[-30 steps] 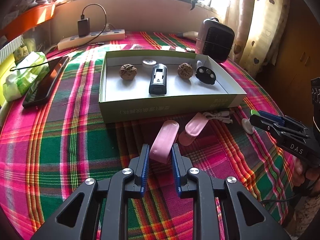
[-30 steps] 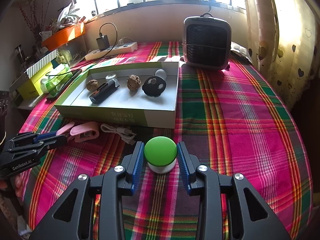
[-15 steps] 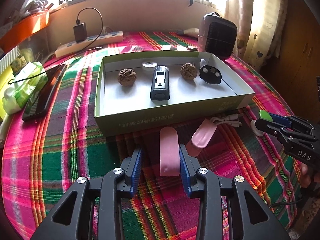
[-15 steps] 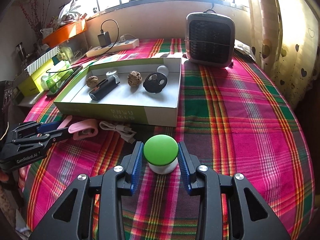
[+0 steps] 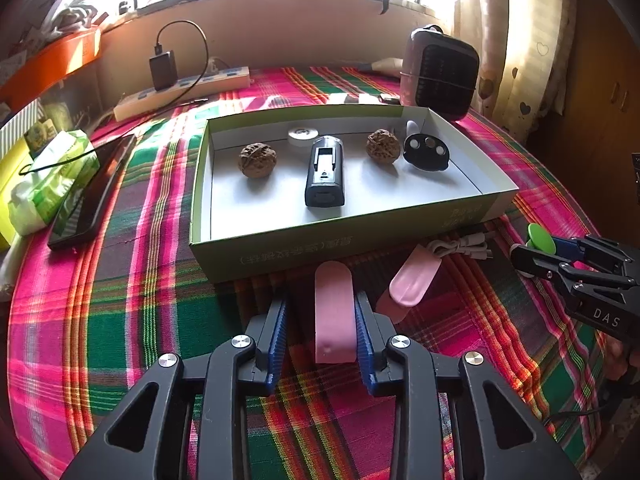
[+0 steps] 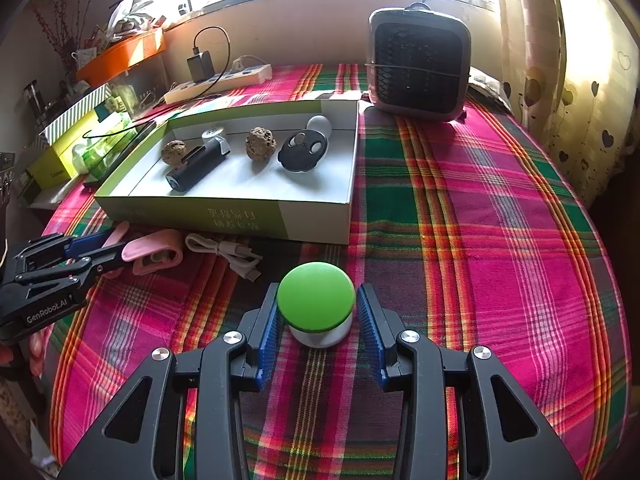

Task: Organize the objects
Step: 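Grasp the pink case with the left gripper while the right gripper grasps the green mushroom object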

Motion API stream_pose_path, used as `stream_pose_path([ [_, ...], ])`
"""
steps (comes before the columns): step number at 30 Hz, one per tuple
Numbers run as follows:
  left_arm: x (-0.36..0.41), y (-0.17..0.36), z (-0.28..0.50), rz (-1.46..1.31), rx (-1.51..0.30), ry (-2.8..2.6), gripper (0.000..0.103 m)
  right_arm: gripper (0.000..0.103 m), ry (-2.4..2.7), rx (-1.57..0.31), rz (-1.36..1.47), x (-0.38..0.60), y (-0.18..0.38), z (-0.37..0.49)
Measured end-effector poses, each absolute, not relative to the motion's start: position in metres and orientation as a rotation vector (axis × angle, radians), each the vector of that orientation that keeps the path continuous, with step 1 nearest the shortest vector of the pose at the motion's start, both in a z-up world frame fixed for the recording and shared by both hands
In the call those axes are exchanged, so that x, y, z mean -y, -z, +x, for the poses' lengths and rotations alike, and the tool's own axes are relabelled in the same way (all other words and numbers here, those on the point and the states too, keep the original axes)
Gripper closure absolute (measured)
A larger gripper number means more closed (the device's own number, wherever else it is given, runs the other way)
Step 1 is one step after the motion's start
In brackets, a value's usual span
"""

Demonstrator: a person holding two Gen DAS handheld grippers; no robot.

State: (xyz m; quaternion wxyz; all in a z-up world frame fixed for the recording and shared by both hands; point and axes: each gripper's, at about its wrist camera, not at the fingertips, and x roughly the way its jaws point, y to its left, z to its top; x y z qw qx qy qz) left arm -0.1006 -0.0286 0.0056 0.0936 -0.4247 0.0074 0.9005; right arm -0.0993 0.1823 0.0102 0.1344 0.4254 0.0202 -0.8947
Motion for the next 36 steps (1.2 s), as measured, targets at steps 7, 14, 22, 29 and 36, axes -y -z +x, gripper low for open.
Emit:
stream_pose_path([
  [7, 0.0310, -0.0055, -0.1012, -1.266, -0.012, -2.689, 0.083, 0.069, 2.592, -0.062, 1.239, -0.1820, -0.0098, -0.0997],
  [14, 0.0325, -0.0052, -0.1008, -1.268, -0.002, -2.695, 0.087, 0.069, 2.592, -0.064, 1.238, -0.1822, -0.0098, -0.0994],
  [22, 0.0328, -0.0049, -0.1004, -1.268, -0.001, -2.694, 0.087, 0.069, 2.592, -0.063, 1.238, -0.1823, -0.0100, -0.0994],
  [29, 0.0328, -0.0051, -0.0999, -1.268, 0.000, -2.693, 0.087, 0.074, 2.600, -0.072, 1.213, -0.1816, -0.0126, -0.0976],
  [36, 0.0335, -0.0051, -0.0995, -1.269, 0.004, -2.691, 0.087, 0.079, 2.602, -0.080, 1.206, -0.1793, -0.0137, -0.0972],
])
